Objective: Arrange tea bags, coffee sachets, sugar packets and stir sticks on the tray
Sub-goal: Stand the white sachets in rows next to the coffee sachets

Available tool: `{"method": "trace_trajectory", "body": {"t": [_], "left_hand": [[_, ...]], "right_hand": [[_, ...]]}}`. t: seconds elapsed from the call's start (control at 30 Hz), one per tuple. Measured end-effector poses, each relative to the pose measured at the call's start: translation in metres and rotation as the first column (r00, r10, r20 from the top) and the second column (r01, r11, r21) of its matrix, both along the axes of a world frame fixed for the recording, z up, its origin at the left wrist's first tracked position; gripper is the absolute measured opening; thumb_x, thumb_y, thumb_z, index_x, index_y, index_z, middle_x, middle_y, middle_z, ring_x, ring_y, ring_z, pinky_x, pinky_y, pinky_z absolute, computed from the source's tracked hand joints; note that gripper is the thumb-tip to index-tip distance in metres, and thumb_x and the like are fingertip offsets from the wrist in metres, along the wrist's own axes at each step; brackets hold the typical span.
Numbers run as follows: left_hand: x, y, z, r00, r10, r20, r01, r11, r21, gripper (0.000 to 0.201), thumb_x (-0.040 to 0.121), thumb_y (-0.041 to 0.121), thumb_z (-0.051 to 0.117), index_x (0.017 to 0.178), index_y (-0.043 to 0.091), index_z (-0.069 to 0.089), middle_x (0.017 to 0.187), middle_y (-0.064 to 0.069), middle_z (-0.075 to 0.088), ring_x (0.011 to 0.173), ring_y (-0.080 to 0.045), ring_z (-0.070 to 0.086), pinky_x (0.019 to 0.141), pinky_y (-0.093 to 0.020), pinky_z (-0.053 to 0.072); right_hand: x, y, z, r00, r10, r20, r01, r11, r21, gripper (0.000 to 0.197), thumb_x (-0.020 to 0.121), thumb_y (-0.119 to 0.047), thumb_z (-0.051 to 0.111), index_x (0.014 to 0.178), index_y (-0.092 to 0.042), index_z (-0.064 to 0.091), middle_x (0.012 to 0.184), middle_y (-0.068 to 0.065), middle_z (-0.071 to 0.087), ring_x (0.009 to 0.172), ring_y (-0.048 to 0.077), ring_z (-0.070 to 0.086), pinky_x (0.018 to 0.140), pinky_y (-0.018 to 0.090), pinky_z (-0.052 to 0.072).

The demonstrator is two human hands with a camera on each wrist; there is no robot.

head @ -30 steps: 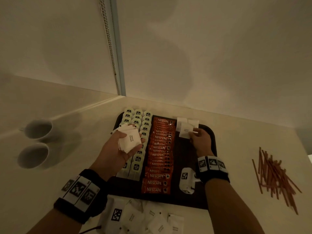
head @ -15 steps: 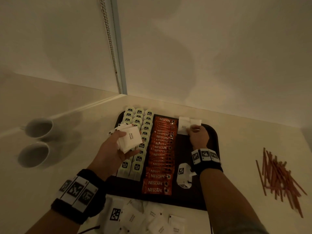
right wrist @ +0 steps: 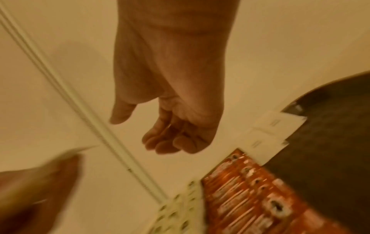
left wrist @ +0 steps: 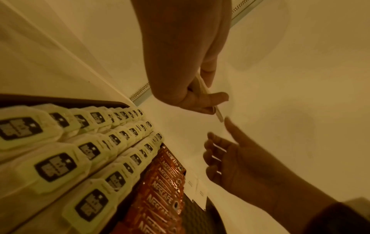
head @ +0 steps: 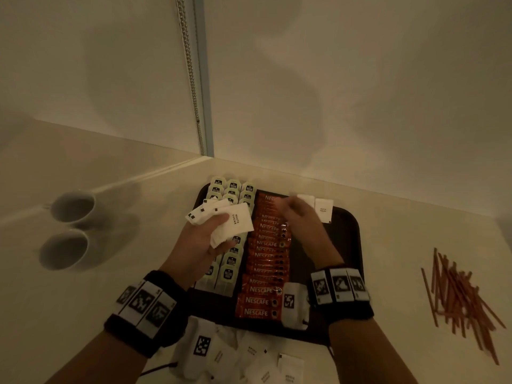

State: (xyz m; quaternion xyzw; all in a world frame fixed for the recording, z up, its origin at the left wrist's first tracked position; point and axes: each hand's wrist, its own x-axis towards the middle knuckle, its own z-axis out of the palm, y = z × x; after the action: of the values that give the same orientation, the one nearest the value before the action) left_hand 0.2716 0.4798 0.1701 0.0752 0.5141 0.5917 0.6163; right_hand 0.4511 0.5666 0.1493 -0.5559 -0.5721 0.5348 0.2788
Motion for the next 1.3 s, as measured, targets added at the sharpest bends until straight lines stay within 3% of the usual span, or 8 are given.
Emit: {"method": "trace_trajectory", "body": {"t": [0.1,0.27,0.47,0.73,0.9,1.0,1.1,1.3], "left_hand": [[0.006,0.000,0.001,1.000,0.017,-0.010,-0.017,1.000,0.008,0.027,0.089,0.006,0.059,0.113,0.017,0.061,0.102,-0.006,0.069,0.085,-0.019,0.066,0.045,-0.021,0.052],[0.008,-0.006,0.002,0.982,-0.090,-0.164,0.092,0.996,0.003,0.029,0.085,0.000,0.062,0.103,0.024,0.061,0.101,-0.004,0.068,0.089,-0.020,0.067,0.045,-0.021,0.048],[0.012,-0.010,0.008,0.950,-0.198,-0.243,0.207,0.978,0.012,0.027,0.084,0.008,0.068,0.104,0.025,0.063,0.089,0.000,0.073,0.070,-0.010,0.069,0.047,-0.024,0.048],[0.015,-0.008,0.005,0.985,-0.085,-0.151,0.095,0.994,0.055,0.023,0.086,0.004,0.065,0.100,0.022,0.064,0.091,0.003,0.073,0.078,-0.012,0.071,0.052,-0.021,0.053],[0.010,-0.005,0.004,0.996,-0.086,0.011,0.086,0.996,0.021,0.021,0.093,0.004,0.047,0.102,0.017,0.060,0.083,-0.005,0.075,0.094,-0.029,0.064,0.055,-0.025,0.057],[0.003,-0.004,0.003,0.996,-0.050,0.078,0.050,0.999,0.002,0.026,0.094,0.006,0.042,0.114,0.012,0.057,0.098,-0.016,0.072,0.094,-0.034,0.065,0.057,-0.028,0.058],[0.000,-0.002,0.001,0.998,-0.005,0.069,0.005,1.000,-0.005,0.033,0.093,0.007,0.044,0.125,0.011,0.051,0.116,-0.021,0.063,0.090,-0.035,0.068,0.053,-0.027,0.057],[0.001,-0.003,0.000,0.997,-0.028,0.076,0.026,1.000,0.017,0.027,0.094,0.008,0.043,0.118,0.014,0.054,0.106,-0.017,0.068,0.075,-0.027,0.072,0.054,-0.027,0.058]], "right_hand": [[-0.019,-0.032,0.018,0.975,0.216,-0.059,-0.218,0.975,-0.044,0.039,0.075,-0.051,0.064,0.092,-0.015,0.062,0.089,-0.007,0.065,0.078,0.003,0.062,0.070,0.016,0.050],[-0.025,-0.046,0.020,0.980,0.050,-0.194,-0.055,0.998,-0.017,0.011,0.085,-0.019,0.066,0.091,-0.010,0.063,0.093,0.002,0.067,0.082,0.011,0.065,0.072,0.020,0.053],[-0.026,-0.045,0.031,0.974,-0.016,-0.228,0.031,0.998,0.061,0.025,0.079,-0.014,0.073,0.102,-0.016,0.062,0.098,0.009,0.070,0.090,0.025,0.068,0.077,0.036,0.058],[-0.015,-0.051,0.024,0.966,0.002,-0.259,-0.014,0.999,-0.042,0.014,0.085,-0.012,0.065,0.099,-0.014,0.062,0.096,0.002,0.070,0.087,0.014,0.068,0.073,0.024,0.057],[0.020,-0.036,0.005,0.919,-0.215,-0.331,0.166,0.971,-0.170,0.017,0.088,-0.008,0.058,0.105,-0.012,0.061,0.103,0.006,0.067,0.090,0.018,0.068,0.073,0.025,0.056],[0.056,-0.015,-0.019,0.899,-0.378,-0.219,0.351,0.924,-0.152,0.023,0.090,-0.006,0.056,0.112,-0.012,0.058,0.110,0.004,0.064,0.098,0.016,0.064,0.079,0.028,0.056],[0.087,0.008,-0.046,0.874,-0.480,0.068,0.482,0.876,-0.012,0.023,0.090,-0.008,0.058,0.113,-0.010,0.060,0.109,0.003,0.063,0.103,0.021,0.061,0.092,0.038,0.052],[0.113,0.041,-0.077,0.782,-0.464,0.417,0.451,0.882,0.135,0.023,0.088,-0.014,0.063,0.109,-0.007,0.064,0.112,0.012,0.066,0.105,0.026,0.060,0.094,0.036,0.047]]}}
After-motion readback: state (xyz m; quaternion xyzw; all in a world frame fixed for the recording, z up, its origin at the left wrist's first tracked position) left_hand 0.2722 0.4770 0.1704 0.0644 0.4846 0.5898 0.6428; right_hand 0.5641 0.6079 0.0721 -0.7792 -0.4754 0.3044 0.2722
